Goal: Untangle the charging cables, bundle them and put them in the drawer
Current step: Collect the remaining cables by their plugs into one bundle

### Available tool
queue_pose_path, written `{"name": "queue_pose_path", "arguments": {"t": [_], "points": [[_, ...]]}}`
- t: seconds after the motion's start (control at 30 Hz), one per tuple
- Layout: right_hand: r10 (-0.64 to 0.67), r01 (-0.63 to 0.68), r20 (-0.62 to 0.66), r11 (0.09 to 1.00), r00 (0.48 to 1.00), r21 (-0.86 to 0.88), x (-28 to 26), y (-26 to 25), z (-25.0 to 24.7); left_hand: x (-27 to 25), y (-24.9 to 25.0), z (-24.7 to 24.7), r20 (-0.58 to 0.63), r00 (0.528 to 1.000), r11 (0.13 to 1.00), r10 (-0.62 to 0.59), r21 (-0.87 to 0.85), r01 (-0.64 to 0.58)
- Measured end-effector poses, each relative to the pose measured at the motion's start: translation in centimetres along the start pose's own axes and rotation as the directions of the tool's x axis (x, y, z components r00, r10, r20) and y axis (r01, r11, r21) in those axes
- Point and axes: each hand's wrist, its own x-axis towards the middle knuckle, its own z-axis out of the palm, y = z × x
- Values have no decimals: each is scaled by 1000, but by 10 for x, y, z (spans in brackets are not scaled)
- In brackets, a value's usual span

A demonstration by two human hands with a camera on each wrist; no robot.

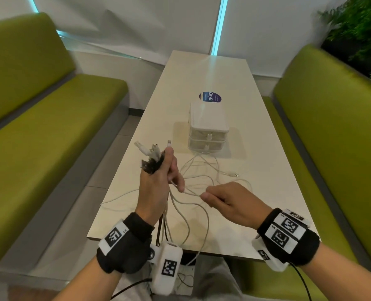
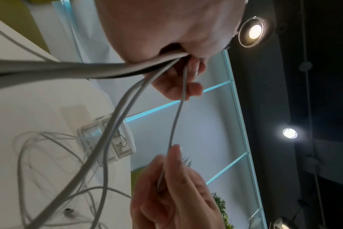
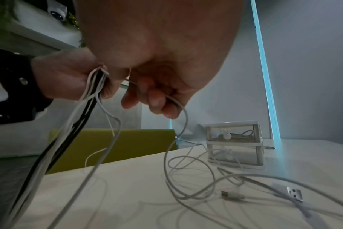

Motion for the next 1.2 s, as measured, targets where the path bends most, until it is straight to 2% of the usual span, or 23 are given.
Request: {"name": "queue_pose_path", "arguments": {"t": [0.17, 0.27, 0.37, 0.47, 0.57, 0.7, 0.8, 0.87, 0.93, 1.03, 1.13, 1.2], "points": [[-33, 34, 14, 988, 999, -149, 1, 10, -1, 2, 2, -7, 85, 994, 990, -73, -115, 83], [4, -7, -21, 990, 1000, -141, 3, 18, 0, 2, 6, -8, 131, 990, 998, -53, -21, 57], [10, -14, -33, 994, 999, -109, 2, 14, 2, 0, 5, -3, 113, 989, 991, -91, 111, 79], [-8, 4, -69, 998, 998, -58, 0, 3, 3, -1, -10, -2, 109, 994, 955, -2, 295, -31], [-83, 74, -125, 995, 989, -69, 0, -5, 3, -5, -17, -2, 86, 996, 932, -12, 361, -20], [-280, 237, -156, 940, 947, -245, -3, -8, 2, -12, -7, 6, 62, 987, 934, -147, 337, 118], [-429, 332, -208, 864, 879, -379, -3, -8, 6, -14, -4, 6, 136, 974, 927, -178, 357, 120], [-447, 327, -251, 854, 859, -404, -1, -7, 6, -15, -8, 6, 198, 959, 894, -201, 438, 97], [-436, 313, -266, 862, 860, -400, 1, -8, 6, -15, -13, 6, 234, 947, 856, -221, 512, 73], [-455, 336, -215, 840, 864, -426, 0, -8, 9, -10, -21, -3, 248, 948, 786, -197, 619, 1], [-361, 261, -177, 868, 916, -422, -2, -6, 9, -7, -20, -16, 317, 903, 696, -291, 718, -28], [-276, 216, -124, 907, 953, -360, 0, -7, 9, -8, -19, -20, 339, 893, 656, -295, 752, -69]]}}
